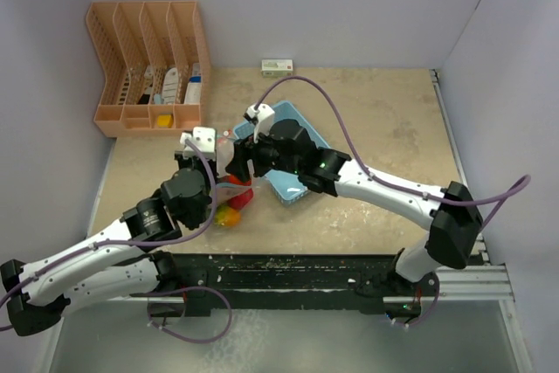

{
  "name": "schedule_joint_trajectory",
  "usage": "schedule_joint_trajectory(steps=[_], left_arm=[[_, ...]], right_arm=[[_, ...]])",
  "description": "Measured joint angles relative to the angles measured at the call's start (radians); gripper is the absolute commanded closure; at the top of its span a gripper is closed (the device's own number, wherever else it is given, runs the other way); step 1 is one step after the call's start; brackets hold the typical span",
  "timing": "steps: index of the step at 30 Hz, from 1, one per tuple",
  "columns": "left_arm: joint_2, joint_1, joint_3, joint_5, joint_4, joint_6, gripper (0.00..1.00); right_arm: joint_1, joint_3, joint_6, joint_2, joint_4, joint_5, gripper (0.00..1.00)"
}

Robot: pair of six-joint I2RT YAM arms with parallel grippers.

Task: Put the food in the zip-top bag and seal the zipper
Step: Place the fake fruit in the zipper food storage bag.

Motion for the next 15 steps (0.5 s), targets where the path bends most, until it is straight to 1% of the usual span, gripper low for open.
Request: schedule_joint_trajectory(steps=[1, 2, 8, 15], left_arm=[[-0.006, 0.0, 0.0, 0.0, -0.003, -0.002, 1.0], [-0.01, 0.0, 0.0, 0.0, -0.005, -0.002, 1.0], [-0.031, 0.0, 0.0, 0.0, -0.013, -0.002, 1.0], [-0.031, 0.0, 0.0, 0.0, -0.022, -0.006, 1.0]], right_arm=[[0.001, 0.015, -0.002, 0.019, 0.001, 0.005, 0.01], [0.002, 0.021, 0.005, 0.025, 0.002, 0.007, 0.0], [0.006, 0.023, 0.0, -0.021, -0.003, 0.022, 0.01], [0.007, 0.013, 0.0, -0.192, -0.026, 0.095, 0.0]])
